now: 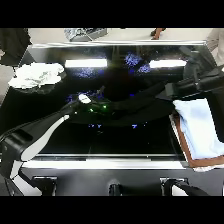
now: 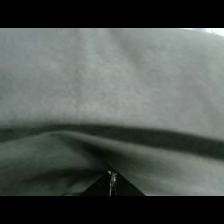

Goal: Fold the shirts.

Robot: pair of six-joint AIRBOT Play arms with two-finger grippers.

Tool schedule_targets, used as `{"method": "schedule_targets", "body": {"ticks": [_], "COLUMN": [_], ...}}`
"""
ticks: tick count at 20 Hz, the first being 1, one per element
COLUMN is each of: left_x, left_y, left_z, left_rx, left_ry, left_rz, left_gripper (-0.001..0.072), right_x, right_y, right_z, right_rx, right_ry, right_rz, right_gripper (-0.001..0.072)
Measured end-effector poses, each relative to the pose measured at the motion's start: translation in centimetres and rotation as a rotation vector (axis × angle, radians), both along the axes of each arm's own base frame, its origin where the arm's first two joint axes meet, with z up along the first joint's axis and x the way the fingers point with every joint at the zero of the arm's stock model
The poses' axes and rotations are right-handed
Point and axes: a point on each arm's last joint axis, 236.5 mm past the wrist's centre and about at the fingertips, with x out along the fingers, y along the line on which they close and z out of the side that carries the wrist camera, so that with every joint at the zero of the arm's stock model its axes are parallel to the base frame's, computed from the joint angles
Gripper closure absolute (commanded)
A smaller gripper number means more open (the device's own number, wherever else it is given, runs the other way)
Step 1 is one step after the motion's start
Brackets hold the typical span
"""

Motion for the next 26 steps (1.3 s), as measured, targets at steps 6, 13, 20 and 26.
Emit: {"method": "schedule_targets", "body": {"ticks": [6, 13, 20, 26], "left_x": [0.2, 6.6, 4.7, 2.6], "left_y": [-1.8, 16.5, 32.3, 34.2], "left_z": [1.7, 13.0, 26.1, 27.9], "left_rx": [-0.061, 0.127, 0.271, 0.306], "left_ry": [-0.073, -0.397, -0.648, -0.681], "left_rz": [-0.009, 0.062, 0.314, 0.334], "left_gripper": [0.0678, 0.0677, 0.0676, 0.0676], "right_x": [-0.1, 4.6, 7.7, 8.9], "right_y": [2.0, 16.5, 31.0, 27.9], "right_z": [1.5, -2.3, -12.2, -13.5], "right_rx": [0.012, 0.222, 0.504, 0.507], "right_ry": [-0.048, -0.049, 0.141, 0.128], "right_rz": [-0.009, 0.087, -0.038, 0.023], "right_gripper": [0.0676, 0.0675, 0.0089, 0.0088]}}
